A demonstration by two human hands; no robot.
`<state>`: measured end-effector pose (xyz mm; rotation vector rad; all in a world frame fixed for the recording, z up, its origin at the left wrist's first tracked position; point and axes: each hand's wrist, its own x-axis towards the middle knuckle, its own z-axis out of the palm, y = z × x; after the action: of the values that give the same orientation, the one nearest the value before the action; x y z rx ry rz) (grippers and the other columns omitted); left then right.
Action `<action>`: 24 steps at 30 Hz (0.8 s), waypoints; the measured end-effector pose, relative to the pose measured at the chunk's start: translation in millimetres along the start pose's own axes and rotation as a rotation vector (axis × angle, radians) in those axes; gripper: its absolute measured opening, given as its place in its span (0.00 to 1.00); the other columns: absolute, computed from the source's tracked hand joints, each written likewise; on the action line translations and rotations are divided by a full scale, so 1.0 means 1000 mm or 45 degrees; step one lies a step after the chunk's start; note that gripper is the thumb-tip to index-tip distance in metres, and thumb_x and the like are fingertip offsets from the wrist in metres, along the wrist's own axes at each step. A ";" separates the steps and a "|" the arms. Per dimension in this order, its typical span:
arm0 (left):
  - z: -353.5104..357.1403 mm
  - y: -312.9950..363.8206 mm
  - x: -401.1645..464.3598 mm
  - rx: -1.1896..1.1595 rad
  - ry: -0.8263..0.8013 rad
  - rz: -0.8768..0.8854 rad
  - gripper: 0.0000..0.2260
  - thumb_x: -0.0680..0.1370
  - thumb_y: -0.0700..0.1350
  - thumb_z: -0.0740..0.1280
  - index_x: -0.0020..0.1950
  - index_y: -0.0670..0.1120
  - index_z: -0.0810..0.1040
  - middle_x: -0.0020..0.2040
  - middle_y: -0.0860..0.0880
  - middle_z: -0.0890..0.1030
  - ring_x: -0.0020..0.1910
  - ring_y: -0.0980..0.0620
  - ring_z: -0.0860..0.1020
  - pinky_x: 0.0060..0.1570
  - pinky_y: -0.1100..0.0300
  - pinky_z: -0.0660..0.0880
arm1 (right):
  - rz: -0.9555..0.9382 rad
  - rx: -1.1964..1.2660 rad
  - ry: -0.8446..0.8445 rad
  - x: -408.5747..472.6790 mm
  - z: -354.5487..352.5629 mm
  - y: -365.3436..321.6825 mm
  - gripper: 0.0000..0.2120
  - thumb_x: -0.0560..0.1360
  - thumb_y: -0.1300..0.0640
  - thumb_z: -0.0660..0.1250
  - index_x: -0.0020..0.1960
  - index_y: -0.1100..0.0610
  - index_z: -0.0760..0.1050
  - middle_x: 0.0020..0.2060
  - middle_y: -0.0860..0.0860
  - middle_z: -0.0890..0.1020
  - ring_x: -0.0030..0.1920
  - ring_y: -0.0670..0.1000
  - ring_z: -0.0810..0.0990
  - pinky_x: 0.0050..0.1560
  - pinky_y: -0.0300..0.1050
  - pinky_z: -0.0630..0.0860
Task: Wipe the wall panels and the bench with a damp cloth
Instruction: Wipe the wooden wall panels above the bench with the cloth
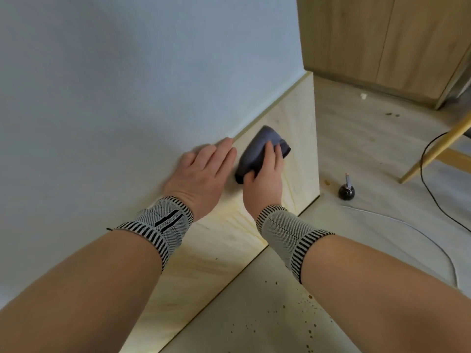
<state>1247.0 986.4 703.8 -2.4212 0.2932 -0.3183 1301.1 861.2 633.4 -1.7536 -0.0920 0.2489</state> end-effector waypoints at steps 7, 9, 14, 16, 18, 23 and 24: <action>0.005 0.004 0.000 -0.013 0.077 -0.014 0.27 0.74 0.43 0.66 0.73 0.41 0.68 0.75 0.43 0.68 0.63 0.43 0.68 0.54 0.48 0.68 | 0.046 -0.017 0.048 0.009 -0.008 -0.003 0.33 0.78 0.67 0.58 0.79 0.54 0.49 0.79 0.50 0.49 0.76 0.53 0.58 0.69 0.44 0.66; 0.006 0.003 0.001 -0.014 0.109 -0.012 0.27 0.74 0.43 0.66 0.73 0.41 0.69 0.74 0.43 0.69 0.63 0.43 0.68 0.55 0.48 0.68 | -0.138 0.005 0.132 0.012 -0.007 -0.003 0.33 0.77 0.66 0.59 0.78 0.55 0.53 0.78 0.51 0.51 0.76 0.51 0.56 0.71 0.46 0.65; 0.006 0.004 0.000 -0.041 0.130 -0.014 0.28 0.73 0.43 0.70 0.72 0.40 0.69 0.74 0.43 0.68 0.63 0.42 0.69 0.55 0.47 0.69 | 0.312 -0.017 0.002 0.018 -0.015 0.001 0.35 0.79 0.64 0.58 0.79 0.48 0.46 0.76 0.49 0.52 0.61 0.54 0.73 0.55 0.46 0.75; 0.005 0.003 0.000 -0.042 0.124 -0.015 0.28 0.73 0.43 0.69 0.73 0.41 0.68 0.74 0.43 0.67 0.63 0.42 0.68 0.55 0.47 0.68 | -0.003 -0.074 -0.017 0.001 -0.011 -0.002 0.34 0.79 0.64 0.59 0.79 0.49 0.49 0.76 0.50 0.52 0.65 0.52 0.70 0.58 0.41 0.73; 0.004 0.002 0.000 -0.046 0.109 -0.013 0.28 0.73 0.43 0.69 0.73 0.41 0.68 0.74 0.43 0.68 0.64 0.42 0.68 0.55 0.47 0.67 | -0.169 -0.039 0.044 0.000 -0.012 -0.005 0.33 0.77 0.66 0.61 0.78 0.50 0.54 0.76 0.50 0.53 0.68 0.52 0.68 0.61 0.40 0.71; 0.005 0.004 0.001 -0.074 0.074 -0.040 0.31 0.72 0.43 0.72 0.73 0.41 0.67 0.74 0.43 0.67 0.63 0.42 0.68 0.55 0.47 0.66 | 0.293 0.120 0.132 0.031 -0.024 -0.020 0.35 0.77 0.66 0.59 0.79 0.47 0.50 0.74 0.49 0.55 0.54 0.53 0.74 0.50 0.42 0.72; 0.005 0.004 0.000 -0.074 0.071 -0.044 0.31 0.72 0.43 0.71 0.73 0.41 0.67 0.74 0.43 0.67 0.63 0.42 0.68 0.55 0.47 0.66 | 0.182 0.070 0.136 0.025 -0.021 -0.022 0.35 0.77 0.66 0.59 0.79 0.47 0.50 0.73 0.50 0.56 0.56 0.52 0.73 0.52 0.43 0.73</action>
<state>1248.0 986.4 697.5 -2.4794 0.2892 -0.3979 1331.4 850.6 655.9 -1.7171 0.1169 0.2591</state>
